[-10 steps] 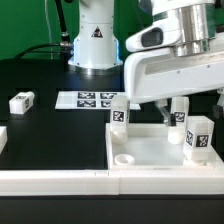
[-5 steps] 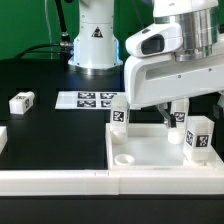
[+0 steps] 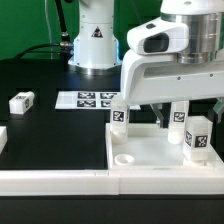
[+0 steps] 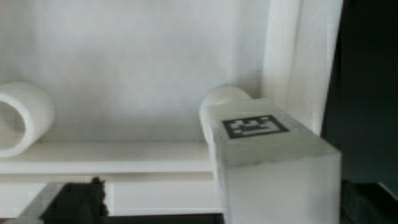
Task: Assemble square table
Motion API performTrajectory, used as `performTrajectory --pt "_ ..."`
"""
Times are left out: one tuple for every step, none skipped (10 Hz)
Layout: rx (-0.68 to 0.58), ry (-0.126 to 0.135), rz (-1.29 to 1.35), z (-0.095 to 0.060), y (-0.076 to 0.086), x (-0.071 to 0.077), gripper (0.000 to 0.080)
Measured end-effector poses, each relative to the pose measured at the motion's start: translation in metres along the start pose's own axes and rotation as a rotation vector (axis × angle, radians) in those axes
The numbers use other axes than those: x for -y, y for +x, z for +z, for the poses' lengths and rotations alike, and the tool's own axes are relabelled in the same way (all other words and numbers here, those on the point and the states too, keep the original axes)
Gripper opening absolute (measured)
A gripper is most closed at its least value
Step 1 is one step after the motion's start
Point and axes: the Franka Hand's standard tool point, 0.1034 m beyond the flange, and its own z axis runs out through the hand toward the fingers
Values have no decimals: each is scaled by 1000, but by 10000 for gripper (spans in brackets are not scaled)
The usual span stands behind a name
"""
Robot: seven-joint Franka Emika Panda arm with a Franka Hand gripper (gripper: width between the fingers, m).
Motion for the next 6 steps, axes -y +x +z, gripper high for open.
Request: performTrajectory --pt "-2 2 4 4 0 3 649" --pt "0 15 20 6 0 7 649" --pt "-2 22 30 6 1 6 649" --pt "-19 30 40 8 3 6 649" --pt "-19 30 45 8 3 6 649" --pt "-18 30 55 9 3 7 526"
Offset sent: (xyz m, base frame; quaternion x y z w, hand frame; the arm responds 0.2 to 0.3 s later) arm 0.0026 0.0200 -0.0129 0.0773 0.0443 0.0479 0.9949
